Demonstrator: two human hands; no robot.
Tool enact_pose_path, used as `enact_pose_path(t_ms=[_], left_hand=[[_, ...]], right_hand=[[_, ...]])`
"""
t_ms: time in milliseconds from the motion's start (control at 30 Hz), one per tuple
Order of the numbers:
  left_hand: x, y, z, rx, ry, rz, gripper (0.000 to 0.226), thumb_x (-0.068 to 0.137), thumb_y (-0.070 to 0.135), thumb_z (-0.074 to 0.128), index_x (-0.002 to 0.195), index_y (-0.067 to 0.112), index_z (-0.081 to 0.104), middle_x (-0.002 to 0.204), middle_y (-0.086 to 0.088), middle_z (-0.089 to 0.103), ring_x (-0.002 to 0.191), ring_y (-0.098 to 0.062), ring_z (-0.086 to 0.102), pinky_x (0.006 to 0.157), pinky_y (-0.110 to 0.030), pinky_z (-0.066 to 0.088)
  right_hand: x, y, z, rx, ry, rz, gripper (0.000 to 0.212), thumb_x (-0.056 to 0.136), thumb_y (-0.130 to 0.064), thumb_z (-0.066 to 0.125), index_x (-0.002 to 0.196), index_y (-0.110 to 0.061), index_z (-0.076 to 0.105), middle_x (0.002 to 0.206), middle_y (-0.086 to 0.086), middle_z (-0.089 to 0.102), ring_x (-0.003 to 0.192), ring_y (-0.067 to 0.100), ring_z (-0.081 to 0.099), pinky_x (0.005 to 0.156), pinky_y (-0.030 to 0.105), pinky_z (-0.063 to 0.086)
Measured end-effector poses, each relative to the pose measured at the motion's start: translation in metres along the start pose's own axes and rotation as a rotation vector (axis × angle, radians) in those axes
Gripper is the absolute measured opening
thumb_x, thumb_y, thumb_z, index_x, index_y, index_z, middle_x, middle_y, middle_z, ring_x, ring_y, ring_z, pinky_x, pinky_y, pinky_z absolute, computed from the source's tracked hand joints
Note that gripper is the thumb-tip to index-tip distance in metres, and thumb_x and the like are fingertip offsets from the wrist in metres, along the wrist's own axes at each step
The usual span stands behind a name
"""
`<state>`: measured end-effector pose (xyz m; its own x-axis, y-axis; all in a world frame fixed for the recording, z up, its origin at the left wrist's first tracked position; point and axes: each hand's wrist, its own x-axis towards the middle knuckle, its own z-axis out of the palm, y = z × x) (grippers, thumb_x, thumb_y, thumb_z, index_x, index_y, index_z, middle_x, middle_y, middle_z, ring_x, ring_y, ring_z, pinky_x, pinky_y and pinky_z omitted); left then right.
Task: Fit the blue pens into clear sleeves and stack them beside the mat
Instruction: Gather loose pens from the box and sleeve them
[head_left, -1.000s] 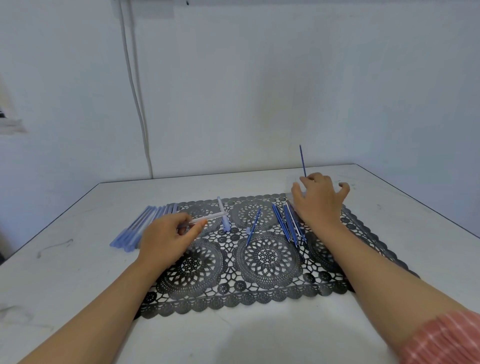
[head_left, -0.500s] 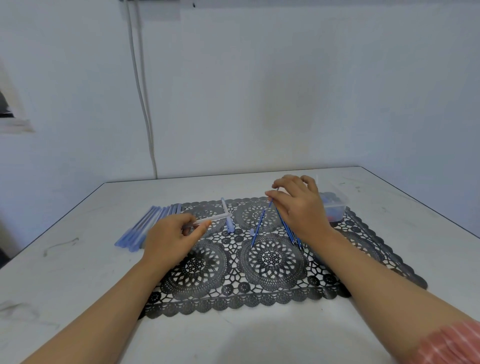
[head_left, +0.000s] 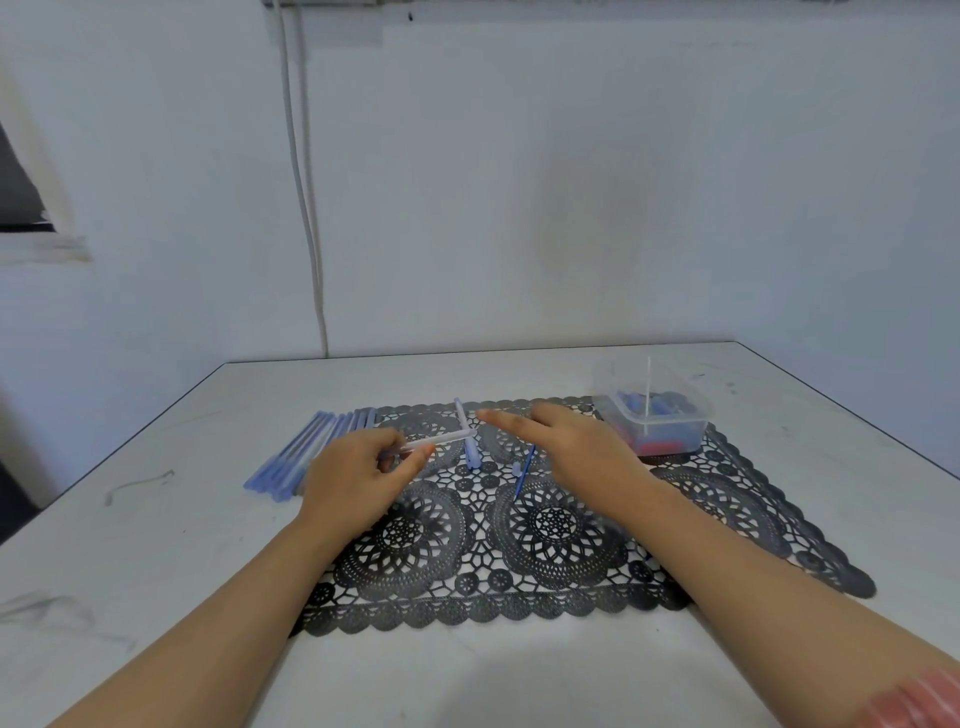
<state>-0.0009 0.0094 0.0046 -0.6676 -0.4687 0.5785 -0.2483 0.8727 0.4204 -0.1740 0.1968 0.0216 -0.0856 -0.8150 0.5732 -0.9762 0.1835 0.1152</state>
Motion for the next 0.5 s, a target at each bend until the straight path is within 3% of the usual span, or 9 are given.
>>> enact_pose_path(t_ms=[133,267,500], left_hand=[[-0.0001,-0.0017,0.0002,0.005,-0.003,0.004,0.051,0.078,0.066,0.045,0.061,0.019,0.058,0.051,-0.001,0.05,0.05,-0.01,0.05,0.049,-0.037,0.044],[0.0,-0.0026,0.0006,0.001,-0.003,0.006,0.053,0.076,0.068,0.041,0.061,0.02,0.058,0.051,0.0,0.05,0.051,-0.009,0.05,0.05,-0.037,0.044],[-0.0006,-0.0014,-0.0001,-0.012,-0.007,0.01,0.053,0.075,0.068,0.04,0.065,0.021,0.061,0.052,0.0,0.052,0.051,-0.009,0.05,0.048,-0.034,0.043]], right_hand=[[-0.0006,-0.0019,-0.0008,0.019,-0.003,0.025,0.096,0.058,0.014,0.058,0.139,-0.034,0.038,0.074,-0.001,0.05,0.055,0.016,0.048,0.037,0.025,0.042],[-0.0001,-0.0049,-0.001,0.055,-0.01,0.012,0.087,0.056,0.013,0.062,0.131,-0.03,0.051,0.068,0.0,0.049,0.053,0.013,0.04,0.037,0.024,0.034],[-0.001,-0.006,-0.0033,0.111,-0.028,0.028,0.073,0.063,0.003,0.047,0.128,-0.031,0.055,0.069,-0.001,0.049,0.059,0.01,0.035,0.04,0.025,0.034]])
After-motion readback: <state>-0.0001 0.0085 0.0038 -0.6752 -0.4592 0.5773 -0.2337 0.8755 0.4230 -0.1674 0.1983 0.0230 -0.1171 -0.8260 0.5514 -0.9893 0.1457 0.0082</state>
